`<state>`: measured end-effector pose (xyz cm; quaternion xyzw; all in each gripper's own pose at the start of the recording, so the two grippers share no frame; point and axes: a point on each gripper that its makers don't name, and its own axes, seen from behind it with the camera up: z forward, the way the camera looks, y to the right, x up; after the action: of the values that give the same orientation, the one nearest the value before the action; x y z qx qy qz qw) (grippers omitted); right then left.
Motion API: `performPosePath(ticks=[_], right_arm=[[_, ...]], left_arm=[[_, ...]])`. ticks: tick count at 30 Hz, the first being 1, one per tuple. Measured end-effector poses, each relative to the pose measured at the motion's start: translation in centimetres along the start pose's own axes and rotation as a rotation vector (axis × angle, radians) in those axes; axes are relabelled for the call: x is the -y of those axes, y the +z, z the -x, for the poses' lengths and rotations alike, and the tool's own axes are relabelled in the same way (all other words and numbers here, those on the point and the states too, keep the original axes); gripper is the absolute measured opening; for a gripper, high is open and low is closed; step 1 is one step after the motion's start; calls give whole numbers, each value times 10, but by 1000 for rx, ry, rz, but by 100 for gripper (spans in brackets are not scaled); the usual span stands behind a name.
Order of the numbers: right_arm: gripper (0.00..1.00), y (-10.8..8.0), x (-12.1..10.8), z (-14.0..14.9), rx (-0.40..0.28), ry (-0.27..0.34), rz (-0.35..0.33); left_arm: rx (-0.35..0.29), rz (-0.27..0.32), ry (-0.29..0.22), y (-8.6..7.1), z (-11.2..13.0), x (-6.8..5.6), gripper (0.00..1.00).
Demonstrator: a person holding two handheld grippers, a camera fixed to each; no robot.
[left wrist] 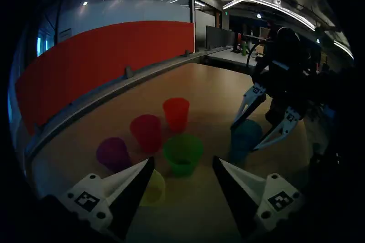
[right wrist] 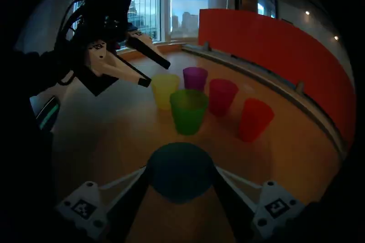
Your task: Pour water
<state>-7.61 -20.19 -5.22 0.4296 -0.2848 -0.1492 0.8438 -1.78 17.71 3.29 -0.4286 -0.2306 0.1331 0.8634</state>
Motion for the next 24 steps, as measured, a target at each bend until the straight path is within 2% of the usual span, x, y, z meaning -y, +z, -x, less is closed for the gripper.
performPosePath(ticks=[16, 24], right_arm=[[93, -54, -17, -22, -95, 12, 66], [92, -75, -24, -24, -116, 25, 94]], left_arm=[[75, -1, 6, 23, 9, 2, 94], [107, 2, 14, 34, 13, 2, 94]])
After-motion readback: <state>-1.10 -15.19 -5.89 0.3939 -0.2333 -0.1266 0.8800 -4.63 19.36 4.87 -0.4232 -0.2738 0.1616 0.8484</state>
